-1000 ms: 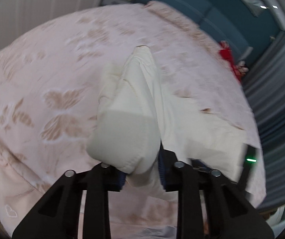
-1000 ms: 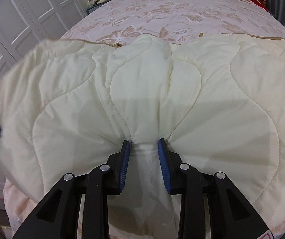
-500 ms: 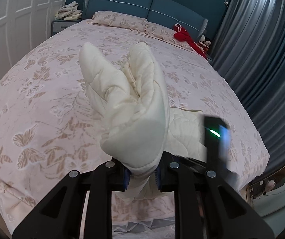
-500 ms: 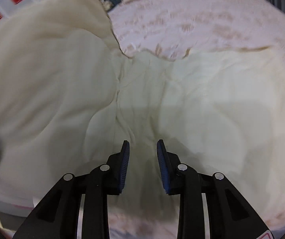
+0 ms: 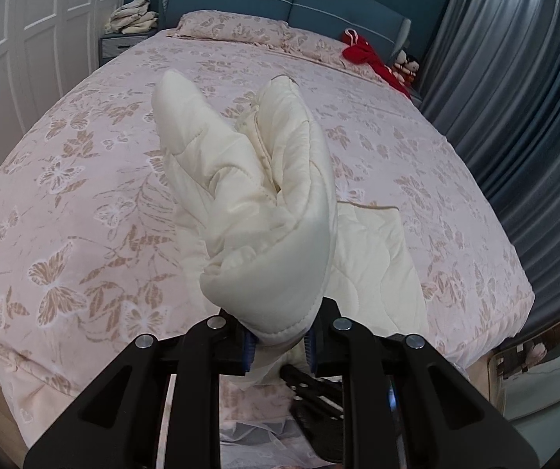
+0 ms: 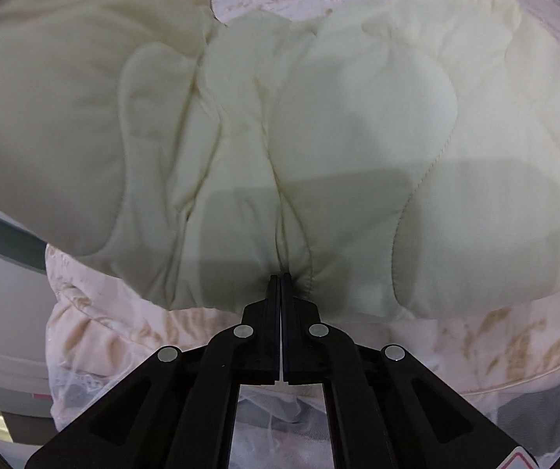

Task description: Fold large clothes

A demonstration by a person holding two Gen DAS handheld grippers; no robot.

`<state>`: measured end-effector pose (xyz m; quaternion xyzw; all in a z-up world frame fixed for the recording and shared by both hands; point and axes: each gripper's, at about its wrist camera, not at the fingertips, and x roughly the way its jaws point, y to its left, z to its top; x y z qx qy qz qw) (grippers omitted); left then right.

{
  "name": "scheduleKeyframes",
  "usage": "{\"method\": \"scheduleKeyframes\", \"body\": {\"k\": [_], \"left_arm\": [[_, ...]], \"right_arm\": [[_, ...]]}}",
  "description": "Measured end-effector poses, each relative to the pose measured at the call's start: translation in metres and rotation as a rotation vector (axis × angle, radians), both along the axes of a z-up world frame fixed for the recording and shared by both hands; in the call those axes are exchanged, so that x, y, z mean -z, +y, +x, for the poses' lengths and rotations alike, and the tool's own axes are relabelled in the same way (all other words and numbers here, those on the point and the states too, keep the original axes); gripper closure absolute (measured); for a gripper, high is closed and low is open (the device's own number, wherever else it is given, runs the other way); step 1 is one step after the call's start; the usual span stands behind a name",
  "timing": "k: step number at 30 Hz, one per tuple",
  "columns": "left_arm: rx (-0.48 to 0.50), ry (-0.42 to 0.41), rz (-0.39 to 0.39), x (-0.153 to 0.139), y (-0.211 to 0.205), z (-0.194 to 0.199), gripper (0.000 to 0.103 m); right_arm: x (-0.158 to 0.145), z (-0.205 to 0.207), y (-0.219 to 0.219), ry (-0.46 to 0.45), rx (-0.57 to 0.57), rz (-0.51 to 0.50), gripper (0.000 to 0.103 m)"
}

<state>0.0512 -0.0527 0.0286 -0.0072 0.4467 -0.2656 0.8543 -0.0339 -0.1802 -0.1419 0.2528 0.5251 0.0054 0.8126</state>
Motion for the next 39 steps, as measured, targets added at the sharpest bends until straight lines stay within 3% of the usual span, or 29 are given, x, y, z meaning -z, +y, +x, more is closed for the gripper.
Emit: {"method": "scheduleKeyframes", "body": {"k": [4,8,15,19,23,39], "left_arm": [[0.027,-0.003,0.035,0.005,-0.023,-0.006,0.085],[0.064,-0.006,0.073,0.011,-0.048,-0.012,0.085],[0.134,0.006,0.146,0.035,-0.095,-0.024,0.085],[0.174,0.026,0.188,0.052,-0.122,-0.031,0.085],[0.209,0.037,0.24,0.073,-0.149,-0.041,0.085],[0.253,-0.011,0.409,0.121,-0.19,-0.065,0.084]], "right_arm": [[0.0,-0.004,0.0,0.0,0.002,0.023,0.103],[-0.024,-0.02,-0.017,-0.019,0.042,0.027,0.103],[-0.058,-0.065,-0.072,0.004,0.15,-0.172,0.103],[-0.053,-0.094,-0.103,0.057,0.241,-0.23,0.103],[-0.045,-0.114,-0.125,0.091,0.296,-0.226,0.103],[-0.034,-0.128,-0.148,0.124,0.303,-0.25,0.103]]}}
